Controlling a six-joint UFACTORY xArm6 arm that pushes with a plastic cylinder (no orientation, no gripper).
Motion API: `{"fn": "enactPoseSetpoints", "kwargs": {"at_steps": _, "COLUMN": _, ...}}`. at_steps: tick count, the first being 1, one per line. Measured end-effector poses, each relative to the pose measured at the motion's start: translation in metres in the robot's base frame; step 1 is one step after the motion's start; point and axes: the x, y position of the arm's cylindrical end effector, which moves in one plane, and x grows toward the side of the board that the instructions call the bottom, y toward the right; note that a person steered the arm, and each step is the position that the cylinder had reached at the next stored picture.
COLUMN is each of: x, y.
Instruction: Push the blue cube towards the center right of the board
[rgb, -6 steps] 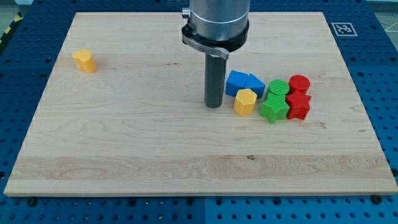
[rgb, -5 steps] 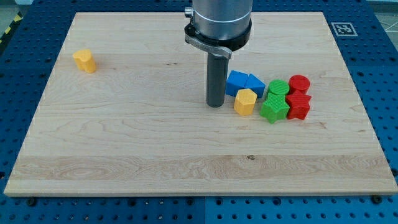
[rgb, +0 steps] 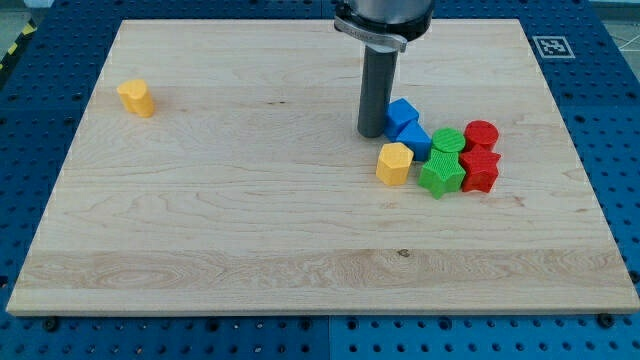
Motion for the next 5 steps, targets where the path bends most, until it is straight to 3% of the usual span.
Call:
{"fn": "enactPoseSetpoints", "kwargs": {"at_steps": 3, "x": -0.026, "y": 0.025}}
{"fn": "enactPoseSetpoints", "kwargs": {"at_steps": 5, "x": -0.045, "y": 0.008}}
